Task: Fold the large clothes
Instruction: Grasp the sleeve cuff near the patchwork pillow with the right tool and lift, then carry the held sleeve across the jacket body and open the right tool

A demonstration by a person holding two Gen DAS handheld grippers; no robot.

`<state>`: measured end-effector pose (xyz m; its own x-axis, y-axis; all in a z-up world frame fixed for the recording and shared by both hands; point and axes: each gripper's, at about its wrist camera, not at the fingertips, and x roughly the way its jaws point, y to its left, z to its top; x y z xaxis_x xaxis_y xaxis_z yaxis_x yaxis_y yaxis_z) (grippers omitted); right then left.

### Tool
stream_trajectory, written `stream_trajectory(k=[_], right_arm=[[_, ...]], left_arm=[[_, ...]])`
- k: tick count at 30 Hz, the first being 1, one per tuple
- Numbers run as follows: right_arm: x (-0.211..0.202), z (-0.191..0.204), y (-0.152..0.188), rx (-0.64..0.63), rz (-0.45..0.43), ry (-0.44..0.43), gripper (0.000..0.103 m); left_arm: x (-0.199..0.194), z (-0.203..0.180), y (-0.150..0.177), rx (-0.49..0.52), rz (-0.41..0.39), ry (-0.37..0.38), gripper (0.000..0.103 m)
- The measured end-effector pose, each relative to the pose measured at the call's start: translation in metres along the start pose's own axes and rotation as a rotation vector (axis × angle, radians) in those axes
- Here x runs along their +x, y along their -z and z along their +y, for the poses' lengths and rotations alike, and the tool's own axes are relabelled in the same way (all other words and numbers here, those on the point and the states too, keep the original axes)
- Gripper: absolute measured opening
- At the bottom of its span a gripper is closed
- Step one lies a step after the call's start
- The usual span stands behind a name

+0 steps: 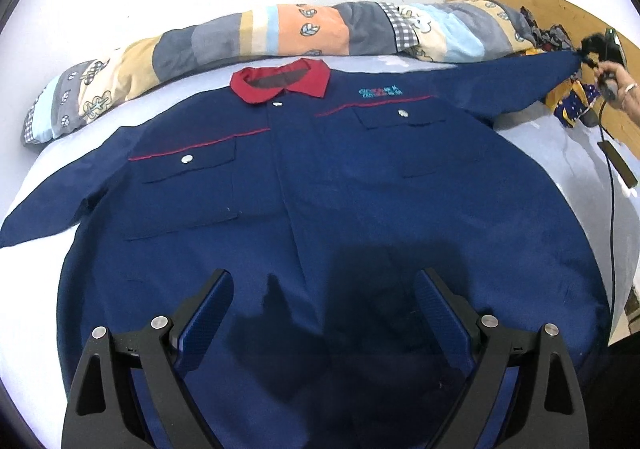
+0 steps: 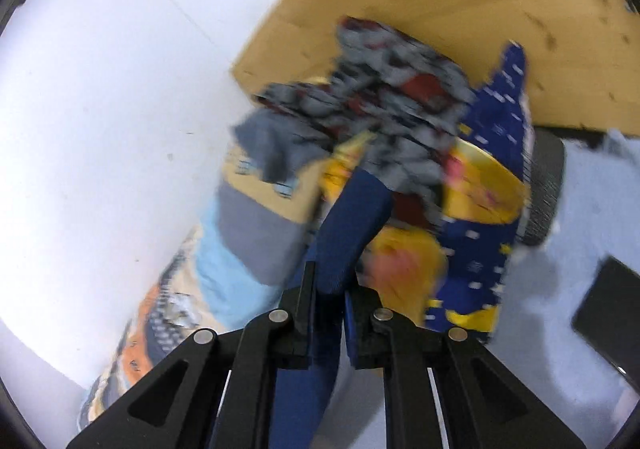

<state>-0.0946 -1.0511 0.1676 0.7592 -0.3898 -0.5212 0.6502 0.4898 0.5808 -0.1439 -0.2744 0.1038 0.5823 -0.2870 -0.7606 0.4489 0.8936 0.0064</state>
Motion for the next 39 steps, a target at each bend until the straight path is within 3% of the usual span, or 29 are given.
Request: stream_trajectory(k=[6,10,16,22,29,34,37,39], right_arm=[[-0.032,0.106,0.004,-0.126,0.012,-0.107,0.012],[-0.059,0.188,0.030,-0.234,0.051,-0.188,0.012],[-0.100,0.316,0.119,-0.434,0.138,-0.333,0.012],[-0.124,0.424,0.254,-0.599,0.291,-0.476,0.012],[-0.118,0.489,0.440,-0.737,0.491,-0.572,0.012],[-0.072,0.483,0.564,-0.833,0.639,-0.523,0.012],[-0.050,0.466,0.610,-0.868,0.700,-0.477,0.012],[-0.038,0.453,0.630,-0.863,0.743,-0.460,0.018]], left_arm=[[-0.016,0.012,0.002,-0.036,-0.021,0.007,0.093],[-0.027,0.022,0.006,-0.068,-0.035,0.023,0.093],[-0.046,0.038,0.015,-0.095,-0.052,0.044,0.093],[-0.069,0.058,0.026,-0.107,-0.082,0.046,0.093],[-0.092,0.083,0.039,-0.146,-0.119,0.042,0.093],[-0.099,0.097,0.048,-0.175,-0.123,0.046,0.093],[-0.097,0.101,0.049,-0.180,-0.111,0.052,0.093],[-0.095,0.102,0.048,-0.181,-0.104,0.056,0.093]])
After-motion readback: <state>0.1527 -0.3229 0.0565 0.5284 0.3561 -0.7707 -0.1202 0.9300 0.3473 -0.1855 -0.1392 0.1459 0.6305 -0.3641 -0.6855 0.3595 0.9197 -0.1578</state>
